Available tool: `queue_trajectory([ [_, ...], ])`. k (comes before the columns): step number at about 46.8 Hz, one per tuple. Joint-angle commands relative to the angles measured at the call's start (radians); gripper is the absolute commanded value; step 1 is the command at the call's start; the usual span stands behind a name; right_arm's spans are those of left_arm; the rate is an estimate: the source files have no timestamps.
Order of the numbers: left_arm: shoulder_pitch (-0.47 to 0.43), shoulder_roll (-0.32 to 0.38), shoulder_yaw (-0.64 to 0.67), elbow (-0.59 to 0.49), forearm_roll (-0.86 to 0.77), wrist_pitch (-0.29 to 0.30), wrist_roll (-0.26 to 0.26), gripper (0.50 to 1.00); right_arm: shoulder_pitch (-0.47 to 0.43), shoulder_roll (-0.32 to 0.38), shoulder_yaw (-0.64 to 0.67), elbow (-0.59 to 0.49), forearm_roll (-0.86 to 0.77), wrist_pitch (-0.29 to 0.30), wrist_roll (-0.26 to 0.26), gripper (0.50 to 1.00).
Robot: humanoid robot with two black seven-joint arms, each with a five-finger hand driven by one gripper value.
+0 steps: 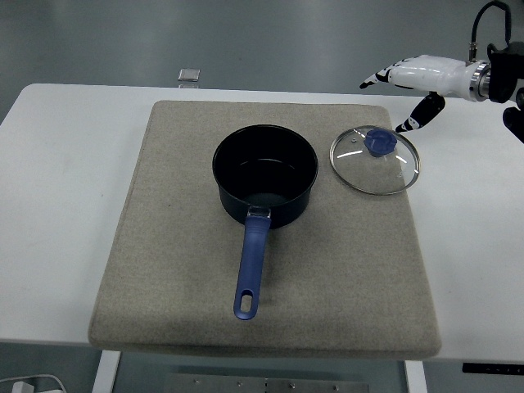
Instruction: Lift the pot lid and place it to the right of the pot.
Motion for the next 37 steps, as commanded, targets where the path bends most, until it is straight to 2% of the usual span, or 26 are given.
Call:
queue_trajectory([
  [1,0.0,0.0,0.001,0.0,0.0,0.0,0.0,1.0,0.009,0.001,0.004,0.0,0.003,-0.006,0.0,0.915],
  [4,0.0,0.0,-0.001,0.0,0.0,0.0,0.0,1.0,0.023,0.003,0.035,0.002,0.049,-0.02,0.0,0.915],
  [11,0.0,0.0,0.001,0.0,0.0,0.0,0.0,1.0,0.035,0.015,0.122,0.002,0.265,-0.029,0.0,0.915],
  [22,0.0,0.0,0.001,0.0,0.0,0.0,0.0,1.0,0.052,0.017,0.173,0.002,0.618,-0.011,0.0,0.913],
  [37,0.0,0.0,-0.001,0.0,0.0,0.0,0.0,1.0,0.041,0.017,0.174,0.0,1.21,0.086,0.0,0.913],
])
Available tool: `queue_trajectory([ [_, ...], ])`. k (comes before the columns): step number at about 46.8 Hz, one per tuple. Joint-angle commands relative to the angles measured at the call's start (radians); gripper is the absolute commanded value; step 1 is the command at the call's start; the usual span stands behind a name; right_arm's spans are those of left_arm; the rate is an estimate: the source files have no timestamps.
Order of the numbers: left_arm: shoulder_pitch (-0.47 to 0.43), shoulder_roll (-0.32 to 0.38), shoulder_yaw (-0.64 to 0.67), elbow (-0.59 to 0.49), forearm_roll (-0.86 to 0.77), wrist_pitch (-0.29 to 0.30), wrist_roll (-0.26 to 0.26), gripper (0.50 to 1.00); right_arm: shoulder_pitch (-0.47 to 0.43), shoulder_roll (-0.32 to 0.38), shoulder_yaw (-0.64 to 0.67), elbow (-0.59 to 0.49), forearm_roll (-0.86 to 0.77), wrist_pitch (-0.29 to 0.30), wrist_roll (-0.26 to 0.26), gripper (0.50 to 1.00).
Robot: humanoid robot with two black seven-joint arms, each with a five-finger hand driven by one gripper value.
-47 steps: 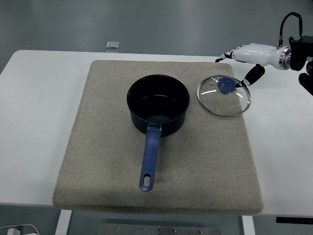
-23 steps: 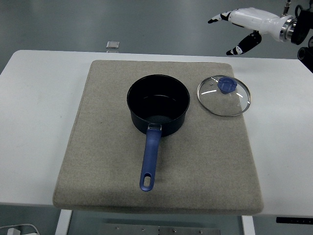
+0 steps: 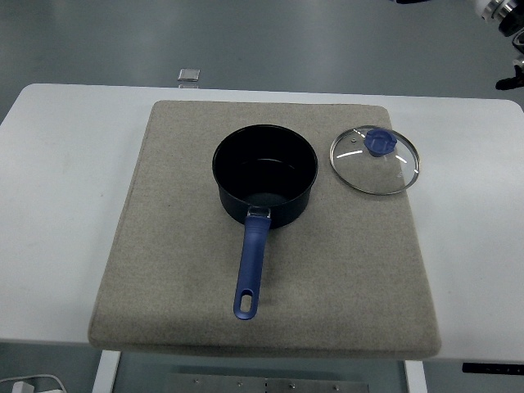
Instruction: Lift the pot lid and place it to the right of the pot.
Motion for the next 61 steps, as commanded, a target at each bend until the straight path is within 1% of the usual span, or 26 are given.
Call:
queue_trajectory([
  [1,0.0,0.0,-0.001,0.0,0.0,0.0,0.0,1.0,-0.002,0.0,-0.001,0.0,0.146,0.017,0.0,0.915],
  [5,0.0,0.0,0.001,0.0,0.0,0.0,0.0,1.0,-0.016,-0.001,-0.001,-0.003,0.254,0.021,-0.029,0.915],
  [9,0.0,0.0,-0.001,0.0,0.0,0.0,0.0,1.0,-0.024,0.003,0.0,-0.003,0.318,0.02,-0.063,0.913],
  [16,0.0,0.0,0.001,0.0,0.0,0.0,0.0,1.0,-0.068,0.008,0.002,-0.003,0.421,0.02,-0.177,0.915],
  [18,0.0,0.0,-0.001,0.0,0.0,0.0,0.0,1.0,-0.081,0.006,0.0,-0.003,0.441,0.021,-0.193,0.915],
  [21,0.0,0.0,0.001,0.0,0.0,0.0,0.0,1.0,-0.093,0.008,0.0,-0.002,0.454,0.024,-0.201,0.915],
  [24,0.0,0.0,-0.001,0.0,0.0,-0.002,0.0,1.0,-0.105,0.006,0.0,-0.002,0.452,0.053,-0.201,0.915],
  [28,0.0,0.0,0.001,0.0,0.0,0.0,0.0,1.0,-0.131,0.006,-0.001,-0.003,0.44,0.136,-0.191,0.915],
  [30,0.0,0.0,-0.001,-0.002,0.0,0.0,0.0,1.0,-0.137,0.006,-0.001,-0.003,0.438,0.168,-0.186,0.915],
  [34,0.0,0.0,0.001,0.0,0.0,0.0,0.0,1.0,-0.148,0.002,-0.006,-0.005,0.434,0.216,-0.154,0.915],
  [38,0.0,0.0,-0.001,0.0,0.0,0.0,0.0,1.0,-0.159,0.003,-0.006,-0.005,0.423,0.224,-0.117,0.915],
  [44,0.0,0.0,0.001,0.0,0.0,0.0,0.0,1.0,-0.17,0.006,-0.001,-0.011,0.421,0.216,-0.071,0.915],
  [61,0.0,0.0,-0.001,0.0,0.0,0.0,0.0,1.0,-0.18,0.003,-0.003,-0.011,0.42,0.213,-0.065,0.915],
])
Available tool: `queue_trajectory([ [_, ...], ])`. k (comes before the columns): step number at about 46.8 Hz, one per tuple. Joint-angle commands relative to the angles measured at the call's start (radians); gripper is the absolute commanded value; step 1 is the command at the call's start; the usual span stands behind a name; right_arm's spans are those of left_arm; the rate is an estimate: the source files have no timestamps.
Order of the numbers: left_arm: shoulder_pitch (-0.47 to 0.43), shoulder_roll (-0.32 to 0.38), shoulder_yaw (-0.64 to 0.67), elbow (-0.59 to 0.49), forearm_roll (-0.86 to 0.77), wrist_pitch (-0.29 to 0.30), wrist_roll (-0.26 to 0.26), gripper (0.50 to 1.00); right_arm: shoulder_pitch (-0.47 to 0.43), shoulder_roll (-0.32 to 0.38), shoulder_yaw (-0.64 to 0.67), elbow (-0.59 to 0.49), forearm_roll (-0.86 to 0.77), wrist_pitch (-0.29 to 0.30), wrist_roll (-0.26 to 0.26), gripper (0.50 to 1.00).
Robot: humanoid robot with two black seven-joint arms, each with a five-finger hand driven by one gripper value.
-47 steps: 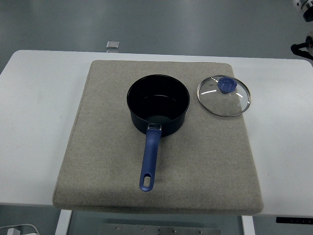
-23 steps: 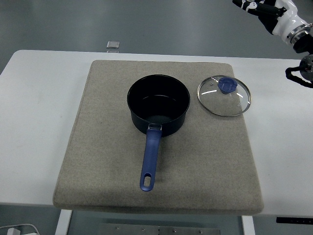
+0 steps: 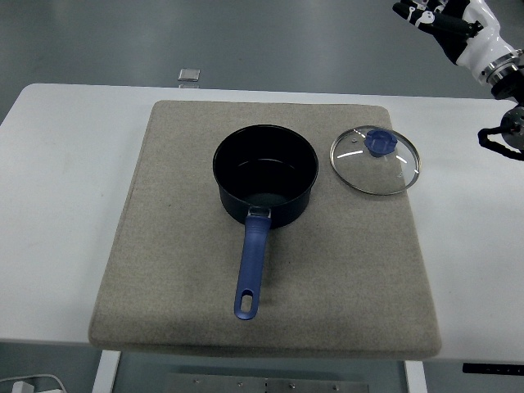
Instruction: Lift the pot lid and place it to the right of the pot.
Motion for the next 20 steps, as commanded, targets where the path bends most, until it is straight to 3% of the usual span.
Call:
queue_trajectory([
  [1,0.0,0.0,0.001,0.0,0.0,0.0,0.0,1.0,-0.002,-0.006,-0.001,-0.001,-0.001,-0.001,-0.001,0.915],
  [20,0.0,0.0,0.001,-0.002,0.0,0.0,0.0,1.0,-0.022,0.001,0.005,-0.001,0.002,-0.039,0.001,0.917],
])
